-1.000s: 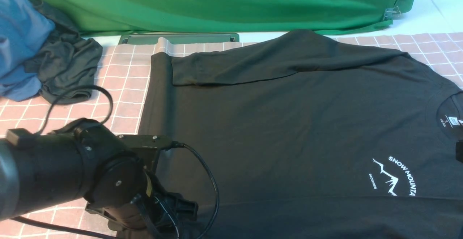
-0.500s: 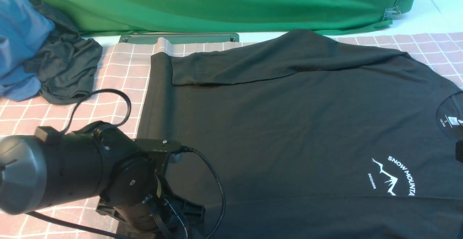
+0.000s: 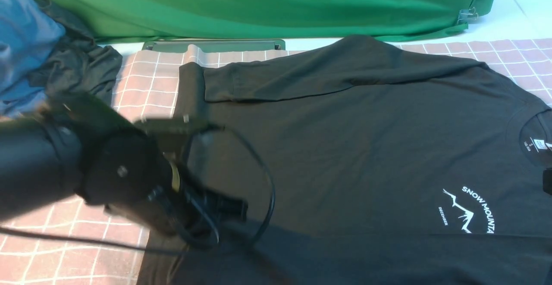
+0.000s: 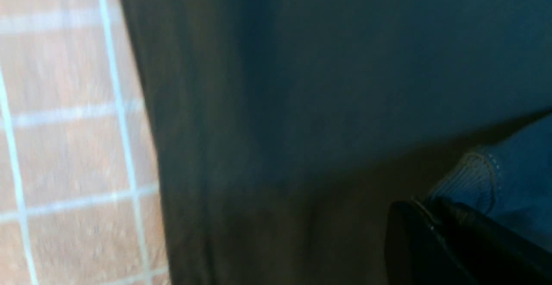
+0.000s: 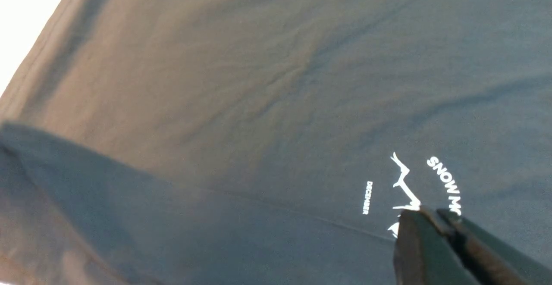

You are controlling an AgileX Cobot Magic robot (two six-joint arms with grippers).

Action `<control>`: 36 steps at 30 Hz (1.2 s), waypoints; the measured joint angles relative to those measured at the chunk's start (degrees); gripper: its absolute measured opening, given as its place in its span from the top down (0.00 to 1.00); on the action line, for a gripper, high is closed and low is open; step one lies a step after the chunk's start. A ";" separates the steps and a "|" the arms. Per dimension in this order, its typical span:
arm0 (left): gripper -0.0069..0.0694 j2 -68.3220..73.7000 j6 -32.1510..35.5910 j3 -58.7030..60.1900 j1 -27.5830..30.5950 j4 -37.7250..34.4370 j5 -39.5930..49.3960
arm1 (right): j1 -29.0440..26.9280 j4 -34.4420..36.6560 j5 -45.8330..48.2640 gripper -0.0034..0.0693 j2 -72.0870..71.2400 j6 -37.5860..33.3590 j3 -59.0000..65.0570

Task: Fold a long-sleeved shirt over a pink coffee tablecloth.
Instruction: 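Fold the left side of the black T-shirt inward over its body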

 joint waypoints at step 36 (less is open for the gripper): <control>0.85 17.71 7.39 -16.41 15.85 8.15 -15.53 | 0.00 0.00 0.00 0.86 0.00 -0.06 0.00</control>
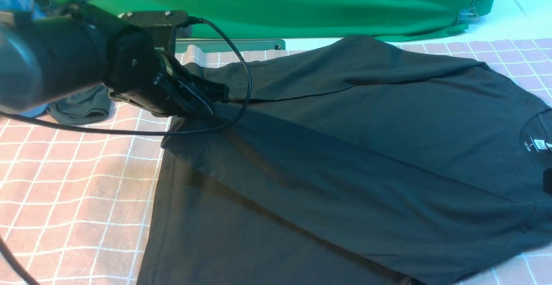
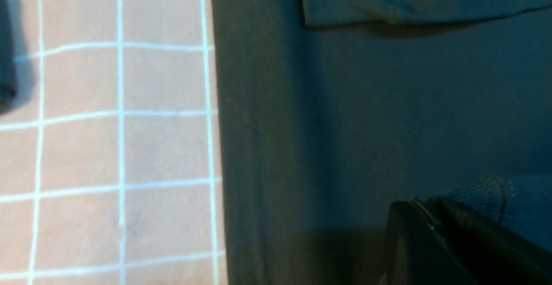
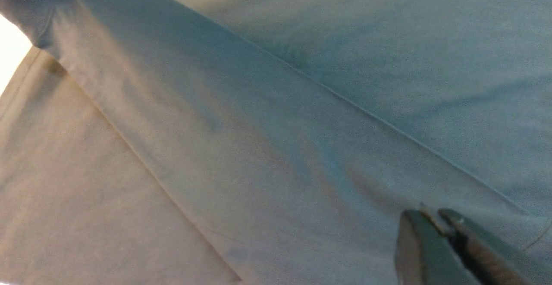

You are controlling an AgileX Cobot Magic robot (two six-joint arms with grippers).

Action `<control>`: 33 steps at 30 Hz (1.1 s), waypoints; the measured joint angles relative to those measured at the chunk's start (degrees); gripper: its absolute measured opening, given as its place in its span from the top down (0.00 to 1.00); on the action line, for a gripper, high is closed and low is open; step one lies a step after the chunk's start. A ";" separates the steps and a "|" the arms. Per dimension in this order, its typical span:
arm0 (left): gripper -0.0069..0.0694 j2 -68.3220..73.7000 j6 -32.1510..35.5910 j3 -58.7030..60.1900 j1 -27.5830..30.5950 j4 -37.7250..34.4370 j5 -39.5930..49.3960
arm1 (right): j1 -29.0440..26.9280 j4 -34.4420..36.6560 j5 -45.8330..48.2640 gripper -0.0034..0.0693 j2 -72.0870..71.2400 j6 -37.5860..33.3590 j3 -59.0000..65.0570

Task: Fold a long-sleeved shirt over a pink coffee tablecloth.
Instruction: 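Fold the left side of the black T-shirt inward over its body, then grab the top left corner of the dark shirt with the left gripper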

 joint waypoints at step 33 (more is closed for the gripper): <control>0.45 21.55 0.47 -30.92 8.00 -16.51 6.54 | 0.00 0.00 1.31 0.85 0.00 0.00 0.00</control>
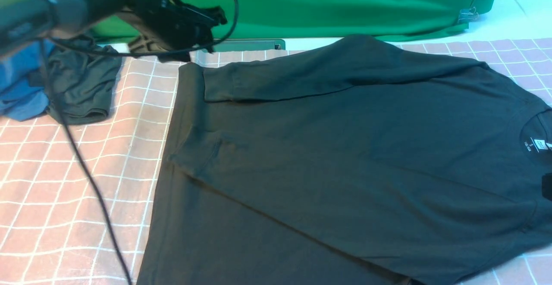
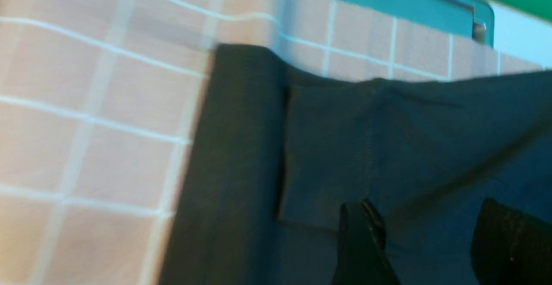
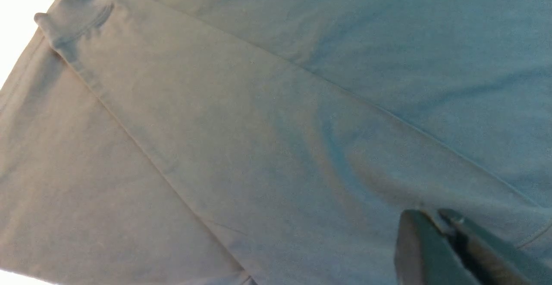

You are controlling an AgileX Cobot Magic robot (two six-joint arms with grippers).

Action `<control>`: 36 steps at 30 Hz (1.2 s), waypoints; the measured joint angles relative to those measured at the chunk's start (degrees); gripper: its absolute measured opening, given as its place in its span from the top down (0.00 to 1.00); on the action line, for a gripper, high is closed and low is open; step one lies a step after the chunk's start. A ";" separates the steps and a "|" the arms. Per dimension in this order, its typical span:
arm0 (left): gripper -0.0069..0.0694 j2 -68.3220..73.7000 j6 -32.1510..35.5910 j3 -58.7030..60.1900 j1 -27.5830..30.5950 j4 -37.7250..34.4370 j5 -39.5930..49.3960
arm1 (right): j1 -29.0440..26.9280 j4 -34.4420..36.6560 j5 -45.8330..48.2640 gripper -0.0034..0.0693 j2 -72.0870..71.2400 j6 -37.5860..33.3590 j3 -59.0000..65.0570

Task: Fold a long-sleeved shirt over a pink coffee tablecloth.
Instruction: 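Grab the top left corner of the dark shirt with the left gripper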

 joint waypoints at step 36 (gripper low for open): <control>0.46 12.78 6.20 -4.14 0.05 2.27 -2.90 | 0.00 0.00 0.00 0.85 0.00 0.00 -0.04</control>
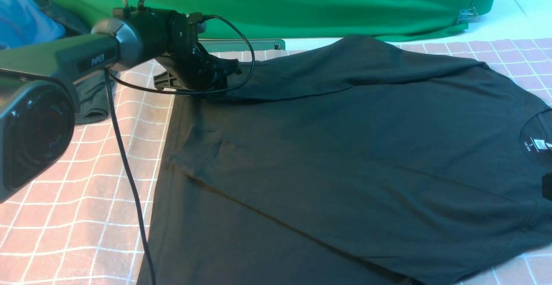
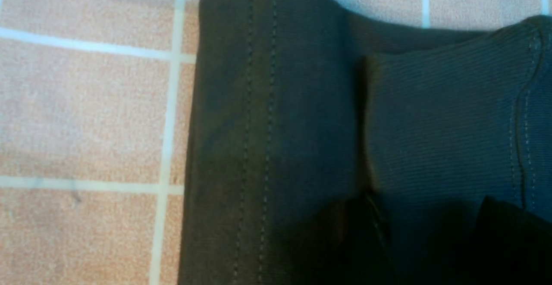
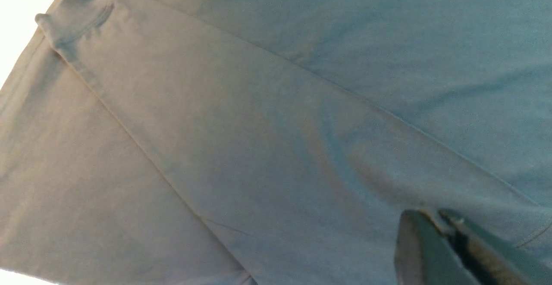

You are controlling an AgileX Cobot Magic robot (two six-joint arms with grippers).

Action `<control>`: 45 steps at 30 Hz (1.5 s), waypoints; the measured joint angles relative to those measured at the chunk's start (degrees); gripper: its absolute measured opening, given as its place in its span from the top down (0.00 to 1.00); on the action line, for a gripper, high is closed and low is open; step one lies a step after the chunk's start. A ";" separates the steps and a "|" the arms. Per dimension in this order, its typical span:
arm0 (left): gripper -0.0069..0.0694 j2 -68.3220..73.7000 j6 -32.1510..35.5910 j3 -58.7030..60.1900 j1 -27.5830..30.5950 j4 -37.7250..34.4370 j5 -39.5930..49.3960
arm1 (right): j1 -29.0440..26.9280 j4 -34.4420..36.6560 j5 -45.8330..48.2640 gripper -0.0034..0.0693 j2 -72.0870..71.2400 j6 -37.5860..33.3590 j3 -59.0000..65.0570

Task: Fold a long-sleeved shirt over a pink coffee tablecloth.
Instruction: 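Grab the top left corner of the dark shirt with the left gripper, then fold the left side of the dark shirt inward over its body with the left gripper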

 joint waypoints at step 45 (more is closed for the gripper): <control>0.87 -34.76 -3.01 29.01 -4.47 -3.50 18.26 | 0.00 0.00 -1.77 0.79 0.00 -1.68 0.00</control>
